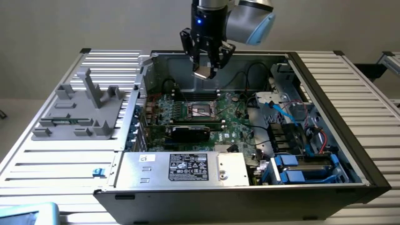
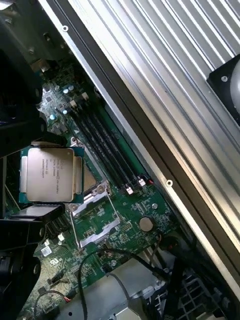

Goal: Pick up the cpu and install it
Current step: 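Place the cpu into insertion slot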

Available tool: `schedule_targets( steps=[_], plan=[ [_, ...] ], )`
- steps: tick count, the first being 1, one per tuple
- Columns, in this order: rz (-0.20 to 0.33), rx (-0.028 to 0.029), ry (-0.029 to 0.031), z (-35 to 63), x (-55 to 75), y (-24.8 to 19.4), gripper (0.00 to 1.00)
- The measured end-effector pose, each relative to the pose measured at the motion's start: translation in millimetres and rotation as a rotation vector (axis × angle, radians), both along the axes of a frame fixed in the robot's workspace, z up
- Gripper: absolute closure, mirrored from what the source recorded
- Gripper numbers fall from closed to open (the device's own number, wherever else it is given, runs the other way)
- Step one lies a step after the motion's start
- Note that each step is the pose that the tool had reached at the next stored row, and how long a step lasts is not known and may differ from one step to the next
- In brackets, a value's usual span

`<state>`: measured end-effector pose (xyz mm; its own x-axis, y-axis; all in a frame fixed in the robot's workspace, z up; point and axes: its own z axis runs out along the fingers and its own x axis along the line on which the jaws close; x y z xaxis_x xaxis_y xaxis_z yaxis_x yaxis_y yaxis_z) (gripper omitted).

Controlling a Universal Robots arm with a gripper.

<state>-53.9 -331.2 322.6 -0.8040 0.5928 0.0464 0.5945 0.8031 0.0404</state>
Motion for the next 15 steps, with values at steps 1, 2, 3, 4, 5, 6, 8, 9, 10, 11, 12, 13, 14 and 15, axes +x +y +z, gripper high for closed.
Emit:
schedule_targets(
  steps=[1,2,3,4,5,6,8,9,10,11,12,13,14,15],
  plan=[
    [-0.017,0.0000,0.0000,-0.2,0.0,0.0,0.45],
    [-0.034,0.0000,0.0000,-0.3,0.0,0.0,0.45],
    [-0.068,0.0000,0.0000,-0.7,0.0,0.0,0.45],
    [-0.085,0.0000,0.0000,-0.8,0.0,0.0,0.45],
    [-0.102,0.0000,0.0000,-1.0,0.0,0.0,0.45],
    [-0.119,0.0000,0.0000,-1.1,0.0,0.0,0.45],
    [-0.153,0.0000,0.0000,-1.5,0.0,0.0,0.45],
    [-0.170,0.0000,0.0000,-1.6,0.0,0.0,0.45],
    [-0.187,0.0000,-0.0001,-1.8,0.0,0.0,0.45],
    [-0.204,0.0000,-0.0001,-2.0,0.0,0.0,0.45],
    [-0.222,0.0000,0.0000,-2.2,0.0,0.0,0.45],
    [-0.238,0.0000,-0.0001,-2.4,0.0,0.0,0.45],
    [-0.256,0.0001,-0.0001,-2.6,0.0,0.0,0.45],
    [-0.273,0.0000,-0.0001,-2.8,0.0,0.0,0.45]
  ],
)
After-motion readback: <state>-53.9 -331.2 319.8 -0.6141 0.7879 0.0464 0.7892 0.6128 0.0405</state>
